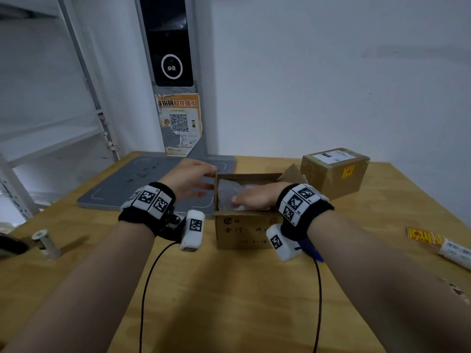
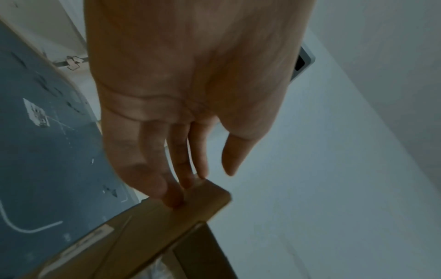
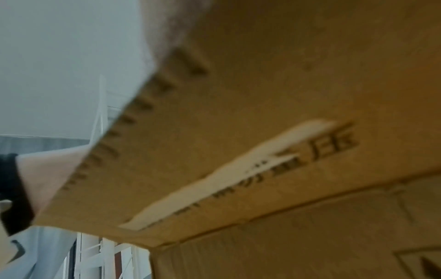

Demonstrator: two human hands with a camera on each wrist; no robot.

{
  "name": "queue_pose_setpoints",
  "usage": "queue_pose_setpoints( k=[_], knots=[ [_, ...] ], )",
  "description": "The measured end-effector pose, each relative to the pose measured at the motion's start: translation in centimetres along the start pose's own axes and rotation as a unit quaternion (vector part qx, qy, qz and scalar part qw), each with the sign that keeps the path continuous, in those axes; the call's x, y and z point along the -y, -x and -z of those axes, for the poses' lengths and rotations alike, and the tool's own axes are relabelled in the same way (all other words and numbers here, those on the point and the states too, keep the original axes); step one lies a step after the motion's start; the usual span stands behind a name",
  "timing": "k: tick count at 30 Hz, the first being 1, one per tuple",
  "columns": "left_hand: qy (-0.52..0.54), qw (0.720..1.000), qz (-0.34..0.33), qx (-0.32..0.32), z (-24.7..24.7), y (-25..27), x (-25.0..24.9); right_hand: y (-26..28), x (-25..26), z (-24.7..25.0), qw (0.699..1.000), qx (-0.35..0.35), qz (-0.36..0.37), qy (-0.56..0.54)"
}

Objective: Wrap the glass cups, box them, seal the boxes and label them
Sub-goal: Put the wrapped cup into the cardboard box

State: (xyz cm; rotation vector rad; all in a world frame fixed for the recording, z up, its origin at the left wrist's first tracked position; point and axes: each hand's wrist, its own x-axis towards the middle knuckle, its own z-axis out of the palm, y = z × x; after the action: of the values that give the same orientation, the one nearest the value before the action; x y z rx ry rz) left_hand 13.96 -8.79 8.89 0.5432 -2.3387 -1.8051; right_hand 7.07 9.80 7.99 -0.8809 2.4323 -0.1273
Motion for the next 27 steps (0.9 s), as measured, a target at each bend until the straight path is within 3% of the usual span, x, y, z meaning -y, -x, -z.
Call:
queue_pose_setpoints(
  k=[3, 5, 10, 15, 18, 20, 23, 27],
  knots=[
    [-0.005, 1.000, -0.015, 0.003, -0.3, -0.5, 0.5, -0.1, -0.2, 0.2, 0.998, -0.031, 0.003, -0.054],
    [-0.009, 1.000, -0.018, -0.009, -0.5, -0.8, 0.9, 0.0, -0.6, 0.8, 0.991, -0.089, 0.008, -0.099],
    [0.038, 0.999, -0.006, -0.023, -1.1, -1.7, 1.6, -0.1, -2.0, 2.4, 0.943, -0.250, -0.005, -0.221],
    [0.053, 0.998, -0.023, -0.030, -2.1, -1.8, 1.5, 0.1, -1.7, 3.2, 0.924, -0.236, -0.012, -0.302],
    [-0.012, 0.999, -0.037, 0.027, -2.7, -1.9, 1.6, 0.3, -1.6, 3.5, 0.929, -0.223, -0.016, -0.294],
    [-0.077, 0.993, -0.030, 0.084, -2.9, -1.8, 1.7, 1.0, -1.5, 3.9, 0.936, -0.240, 0.009, -0.258],
    [-0.121, 0.987, -0.027, 0.104, -2.6, -2.1, 1.9, 2.4, -2.1, 4.4, 0.926, -0.286, 0.037, -0.243],
    [-0.176, 0.977, -0.044, 0.114, -2.4, -2.4, 3.0, 4.1, -4.8, 4.2, 0.908, -0.337, -0.014, -0.249]
  ],
)
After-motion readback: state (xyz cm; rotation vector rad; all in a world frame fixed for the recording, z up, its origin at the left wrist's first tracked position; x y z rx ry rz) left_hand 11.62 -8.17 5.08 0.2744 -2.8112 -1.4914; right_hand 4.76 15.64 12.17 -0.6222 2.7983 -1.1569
